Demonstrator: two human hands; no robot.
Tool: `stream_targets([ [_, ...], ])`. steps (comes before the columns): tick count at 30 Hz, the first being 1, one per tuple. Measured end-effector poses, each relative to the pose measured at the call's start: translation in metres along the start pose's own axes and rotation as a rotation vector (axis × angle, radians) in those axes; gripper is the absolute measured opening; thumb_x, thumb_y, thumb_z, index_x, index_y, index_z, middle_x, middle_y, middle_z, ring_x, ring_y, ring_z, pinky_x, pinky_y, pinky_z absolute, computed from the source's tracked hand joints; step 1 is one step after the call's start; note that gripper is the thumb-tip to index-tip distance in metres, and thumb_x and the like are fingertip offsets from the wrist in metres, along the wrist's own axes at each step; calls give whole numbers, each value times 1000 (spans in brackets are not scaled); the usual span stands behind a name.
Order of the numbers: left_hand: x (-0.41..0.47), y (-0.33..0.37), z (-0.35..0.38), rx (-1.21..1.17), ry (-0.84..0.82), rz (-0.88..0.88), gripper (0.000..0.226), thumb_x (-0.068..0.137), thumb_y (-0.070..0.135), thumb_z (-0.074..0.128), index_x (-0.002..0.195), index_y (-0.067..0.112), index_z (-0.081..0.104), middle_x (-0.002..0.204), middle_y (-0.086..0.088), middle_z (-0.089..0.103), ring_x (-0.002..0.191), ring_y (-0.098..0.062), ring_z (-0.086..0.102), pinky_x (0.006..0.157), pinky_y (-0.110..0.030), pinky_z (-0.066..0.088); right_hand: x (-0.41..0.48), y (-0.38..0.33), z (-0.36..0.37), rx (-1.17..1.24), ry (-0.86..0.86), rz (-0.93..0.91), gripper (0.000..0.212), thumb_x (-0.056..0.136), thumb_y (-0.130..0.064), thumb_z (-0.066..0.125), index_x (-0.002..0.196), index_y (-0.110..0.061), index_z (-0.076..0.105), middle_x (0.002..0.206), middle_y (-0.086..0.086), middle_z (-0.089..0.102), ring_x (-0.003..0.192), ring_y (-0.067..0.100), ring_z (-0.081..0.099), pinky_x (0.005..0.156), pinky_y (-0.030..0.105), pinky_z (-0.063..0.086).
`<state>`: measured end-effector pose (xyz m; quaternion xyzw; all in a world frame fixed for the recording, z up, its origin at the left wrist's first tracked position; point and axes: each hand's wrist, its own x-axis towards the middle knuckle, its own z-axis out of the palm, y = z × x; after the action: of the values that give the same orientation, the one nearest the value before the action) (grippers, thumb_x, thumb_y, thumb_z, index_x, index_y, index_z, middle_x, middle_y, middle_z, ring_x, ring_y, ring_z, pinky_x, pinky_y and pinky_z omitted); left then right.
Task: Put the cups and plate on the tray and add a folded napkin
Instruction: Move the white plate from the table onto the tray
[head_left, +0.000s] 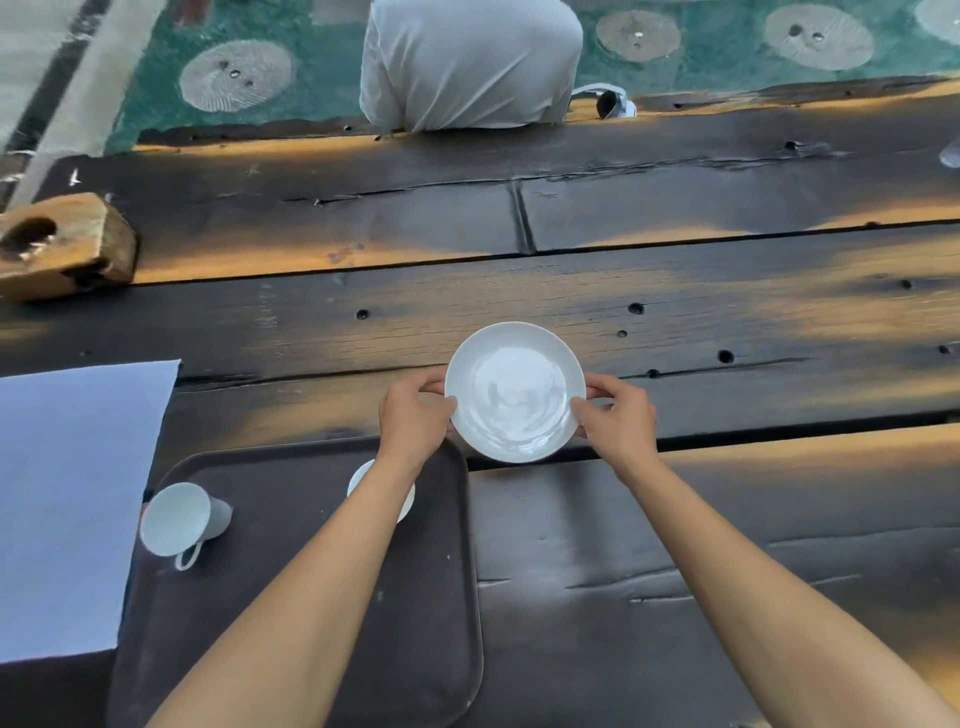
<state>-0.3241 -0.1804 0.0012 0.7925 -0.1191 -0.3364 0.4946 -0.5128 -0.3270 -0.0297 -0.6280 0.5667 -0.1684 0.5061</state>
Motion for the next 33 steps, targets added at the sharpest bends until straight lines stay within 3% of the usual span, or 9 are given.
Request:
stream_targets([
  [3,-15,2,-17,-45,-2,-5,39,82,-10,62,104,19,76,96,-3,75,87,-28,75,69,-35,65,-18,-7,5,14,-4,-26,29,74,-21,67,89,-44,72,84,-16,70,82,27,72,83,48,61],
  [6,-27,-3,-36,-60,12,-15,38,84,-10,63,112,12,74,94,3,73,83,-21,75,63,-26,63,-38,-13,13,25,-19,-45,29,73,-21,66,93,-41,73,87,-14,71,77,26,74,81,47,62],
  [9,-39,-13,-57,-46,28,-2,35,85,-8,66,114,11,74,98,2,72,83,-19,74,62,-25,63,-58,-17,21,33,-37,-72,31,73,-19,66,94,-41,72,85,-18,71,76,24,74,80,47,62],
  [15,-66,-39,-100,-47,46,45,30,88,-4,71,109,18,75,101,2,73,84,-18,76,62,-21,62,-103,-22,43,-5,-41,-103,32,77,-16,68,79,-47,68,81,-21,68,74,23,73,76,47,64],
  [18,-81,-50,-122,-51,61,64,31,87,-3,72,100,25,73,98,4,73,72,-10,75,61,-21,61,-127,-24,56,-5,-62,-106,30,77,-15,67,90,-41,73,82,-17,69,83,26,72,75,47,64],
  [21,-93,-63,-143,-53,70,68,30,86,-1,73,105,22,74,100,4,73,79,-14,76,64,-28,64,-151,-22,69,-4,-64,-115,29,77,-13,67,99,-32,75,82,-13,71,75,20,73,73,46,64],
  [24,-105,-77,-162,-47,77,57,30,87,-1,74,102,25,74,101,4,73,85,-17,75,68,-33,66,-175,-20,80,-25,-84,-126,29,77,-14,66,92,-38,72,81,-24,69,77,16,72,74,45,64],
  [28,-123,-96,-184,-83,63,61,36,87,-3,73,91,32,71,99,5,74,80,-15,77,65,-28,64,-202,-15,94,-45,-85,-125,29,77,-16,67,86,-43,67,83,-28,67,69,13,69,74,45,64],
  [33,-145,-126,-200,-123,37,40,34,87,-4,71,93,29,73,97,4,74,76,-12,77,62,-26,63,-235,2,104,-91,-67,-114,33,79,-14,67,83,-46,65,81,-17,69,63,12,70,73,43,64],
])
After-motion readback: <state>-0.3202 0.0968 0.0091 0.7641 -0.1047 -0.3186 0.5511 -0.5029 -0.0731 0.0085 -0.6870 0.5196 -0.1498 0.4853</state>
